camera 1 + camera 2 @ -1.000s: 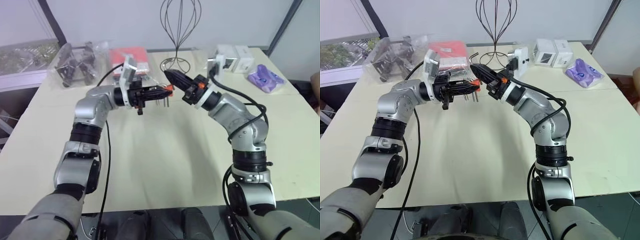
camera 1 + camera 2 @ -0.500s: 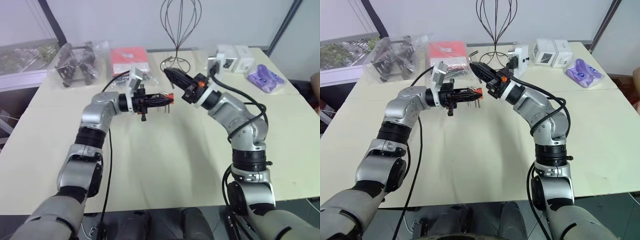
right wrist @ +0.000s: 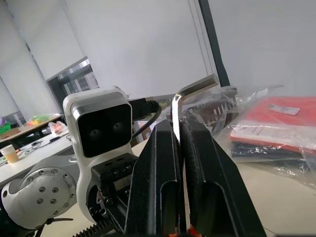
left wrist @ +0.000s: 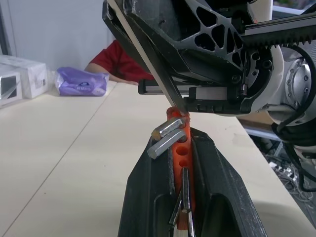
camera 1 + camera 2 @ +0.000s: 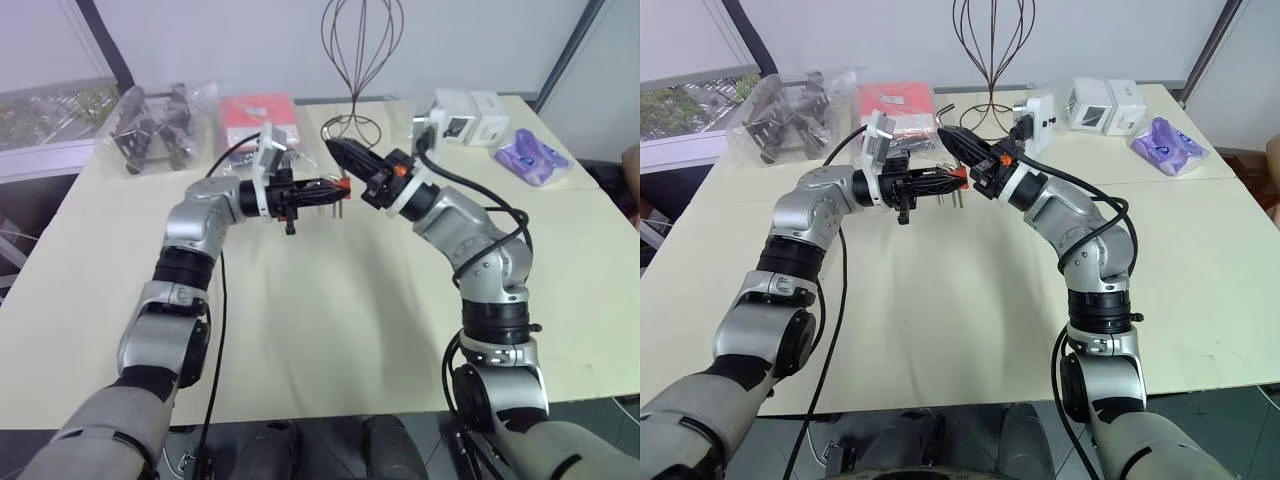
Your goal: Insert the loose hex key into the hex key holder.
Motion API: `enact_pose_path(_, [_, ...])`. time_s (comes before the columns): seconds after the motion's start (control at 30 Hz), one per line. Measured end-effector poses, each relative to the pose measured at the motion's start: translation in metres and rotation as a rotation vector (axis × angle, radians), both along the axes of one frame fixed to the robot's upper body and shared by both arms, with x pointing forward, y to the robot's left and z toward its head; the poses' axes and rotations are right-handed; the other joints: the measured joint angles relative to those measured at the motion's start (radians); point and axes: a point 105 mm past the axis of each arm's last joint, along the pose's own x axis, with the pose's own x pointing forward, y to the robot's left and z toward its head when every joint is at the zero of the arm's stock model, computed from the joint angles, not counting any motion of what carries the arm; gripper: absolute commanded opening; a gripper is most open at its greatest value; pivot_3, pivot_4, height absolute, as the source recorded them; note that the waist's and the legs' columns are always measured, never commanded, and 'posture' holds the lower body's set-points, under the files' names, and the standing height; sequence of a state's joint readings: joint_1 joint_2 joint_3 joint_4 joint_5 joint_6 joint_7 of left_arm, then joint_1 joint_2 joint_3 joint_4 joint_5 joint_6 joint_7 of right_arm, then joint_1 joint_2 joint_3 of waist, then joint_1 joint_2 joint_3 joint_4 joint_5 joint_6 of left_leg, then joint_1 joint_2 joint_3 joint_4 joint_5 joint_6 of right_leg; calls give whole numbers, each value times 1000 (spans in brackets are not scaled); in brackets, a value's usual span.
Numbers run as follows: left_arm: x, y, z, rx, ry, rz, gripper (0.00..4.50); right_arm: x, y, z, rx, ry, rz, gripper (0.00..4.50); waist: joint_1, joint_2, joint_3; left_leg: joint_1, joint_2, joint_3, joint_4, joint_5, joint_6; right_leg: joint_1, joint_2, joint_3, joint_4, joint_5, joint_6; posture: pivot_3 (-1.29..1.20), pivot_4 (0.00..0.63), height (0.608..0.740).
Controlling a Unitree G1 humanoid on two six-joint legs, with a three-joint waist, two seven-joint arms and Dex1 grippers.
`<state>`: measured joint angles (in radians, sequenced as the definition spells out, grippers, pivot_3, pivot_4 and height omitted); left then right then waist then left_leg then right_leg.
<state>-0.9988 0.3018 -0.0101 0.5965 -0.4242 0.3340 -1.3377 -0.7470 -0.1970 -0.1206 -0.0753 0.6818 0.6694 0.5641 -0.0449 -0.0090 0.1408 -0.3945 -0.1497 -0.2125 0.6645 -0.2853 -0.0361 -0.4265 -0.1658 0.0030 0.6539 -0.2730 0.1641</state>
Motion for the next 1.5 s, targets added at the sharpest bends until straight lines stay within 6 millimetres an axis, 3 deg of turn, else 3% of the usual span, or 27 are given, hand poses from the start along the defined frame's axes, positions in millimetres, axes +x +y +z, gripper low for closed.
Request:
enact_pose_path(0.43, [7, 8, 17, -95, 46, 46, 0, 0, -3, 0, 11, -19, -14, 27, 0, 0, 0, 0, 0, 0, 0, 0, 0, 0, 0, 0, 0, 0, 0, 0, 150, 740])
enact_pose_path(0.53, [2, 11, 12, -54, 25, 34, 0, 3, -4, -3, 11, -7, -14, 27, -1, 0, 0, 0, 0, 0, 0, 0, 0, 0, 0, 0, 0, 0, 0, 0, 150, 740])
enact_pose_path(0.73, [-8, 6, -15, 32, 37, -10, 0, 8, -8, -8, 9, 15, -29, 27, 0, 0, 0, 0, 0, 0, 0, 0, 0, 0, 0, 0, 0, 0, 0, 0, 150, 740])
enact_pose_path(1.03, [-8, -4, -8, 9, 15, -18, 0, 7, -5, -8, 14, 17, -21, 27, 0, 0, 0, 0, 0, 0, 0, 0, 0, 0, 0, 0, 0, 0, 0, 0, 150, 740])
enact_pose_path(1.5, [2, -5, -6, -14, 18, 16, 0, 7, -4, -7, 15, 13, -27, 27, 0, 0, 0, 0, 0, 0, 0, 0, 0, 0, 0, 0, 0, 0, 0, 0, 150, 740])
